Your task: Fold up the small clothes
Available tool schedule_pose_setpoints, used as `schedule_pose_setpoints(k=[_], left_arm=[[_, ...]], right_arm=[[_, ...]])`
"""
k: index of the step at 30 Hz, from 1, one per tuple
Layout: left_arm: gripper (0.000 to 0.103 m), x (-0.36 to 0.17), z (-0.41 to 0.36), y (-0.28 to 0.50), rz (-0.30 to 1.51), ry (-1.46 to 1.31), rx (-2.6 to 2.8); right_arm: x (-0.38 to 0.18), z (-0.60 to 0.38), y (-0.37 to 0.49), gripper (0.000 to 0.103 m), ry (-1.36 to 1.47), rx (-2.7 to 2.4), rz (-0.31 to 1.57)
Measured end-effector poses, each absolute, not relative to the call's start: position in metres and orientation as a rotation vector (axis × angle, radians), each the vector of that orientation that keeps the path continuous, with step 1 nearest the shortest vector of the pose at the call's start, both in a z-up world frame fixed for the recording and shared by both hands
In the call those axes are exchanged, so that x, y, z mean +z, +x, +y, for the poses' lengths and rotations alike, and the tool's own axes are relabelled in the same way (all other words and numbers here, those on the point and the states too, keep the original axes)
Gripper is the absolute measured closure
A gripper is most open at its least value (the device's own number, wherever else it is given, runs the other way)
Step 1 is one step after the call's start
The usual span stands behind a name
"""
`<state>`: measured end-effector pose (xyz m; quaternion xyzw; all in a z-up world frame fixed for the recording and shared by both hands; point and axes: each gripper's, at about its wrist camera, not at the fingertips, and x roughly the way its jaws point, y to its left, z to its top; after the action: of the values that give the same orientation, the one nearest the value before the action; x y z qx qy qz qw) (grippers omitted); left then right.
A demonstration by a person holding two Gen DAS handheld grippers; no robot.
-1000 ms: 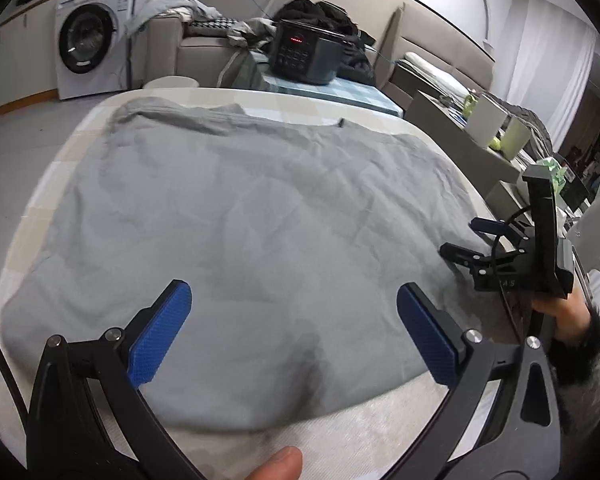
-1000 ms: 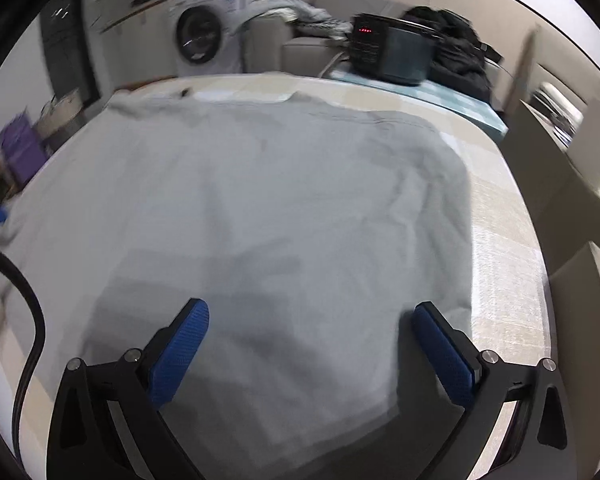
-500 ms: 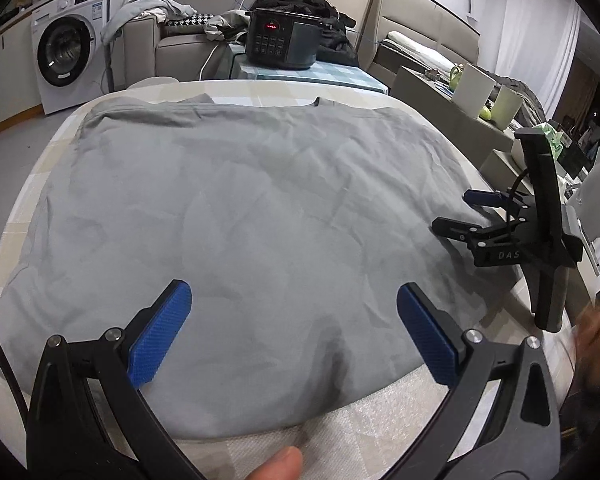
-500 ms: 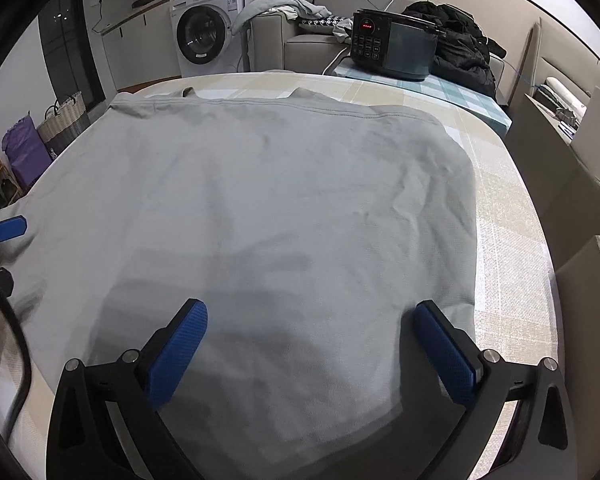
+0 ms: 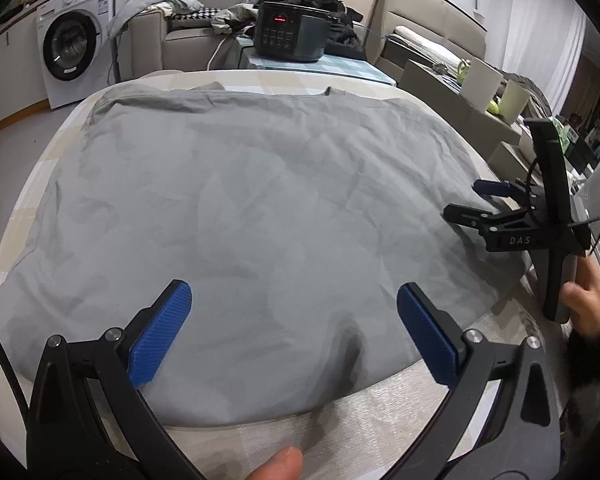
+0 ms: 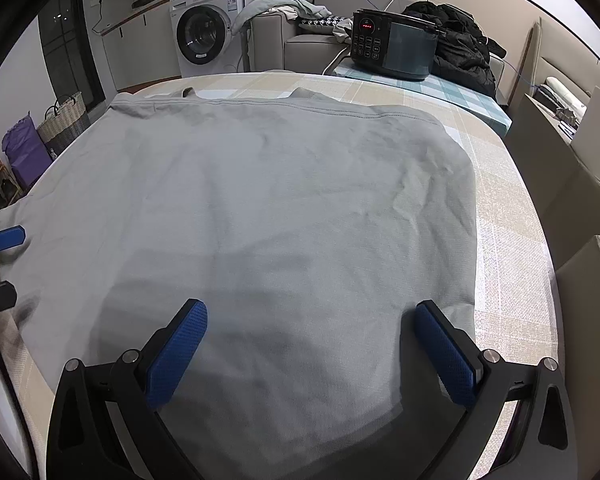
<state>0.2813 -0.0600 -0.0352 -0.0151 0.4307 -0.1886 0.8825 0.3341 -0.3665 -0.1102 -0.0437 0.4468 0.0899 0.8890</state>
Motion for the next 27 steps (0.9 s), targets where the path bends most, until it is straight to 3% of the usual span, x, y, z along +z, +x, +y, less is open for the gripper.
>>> schedule_pose_setpoints(k=[8,15,21,23,27], left_arm=[[0.001,-0.031,-0.025,0.265,0.874,-0.087,-0.305],[0.001,-0.018,0.031,0.243,0.837,-0.137,-0.173],[0.002,-0.017,0.093,0.223,0.857,-0.289,-0.048],[0.015,-0.023,0.113,0.218,0.892,-0.388,-0.039],[0.024,-0.033,0.131,0.210,0.923,-0.436,-0.032]], right_arm=[[-0.108,-0.368,0.331,0.000,-0.063,0.156,0.966],[-0.071,-0.394,0.234,0.000,0.160,0.113,0.849],[-0.073,-0.428,0.187,0.000,0.393,0.075,0.858],[-0.076,-0.434,0.180,0.000,0.435,0.068,0.858],[-0.086,-0.444,0.178,0.000,0.550,0.101,0.873]])
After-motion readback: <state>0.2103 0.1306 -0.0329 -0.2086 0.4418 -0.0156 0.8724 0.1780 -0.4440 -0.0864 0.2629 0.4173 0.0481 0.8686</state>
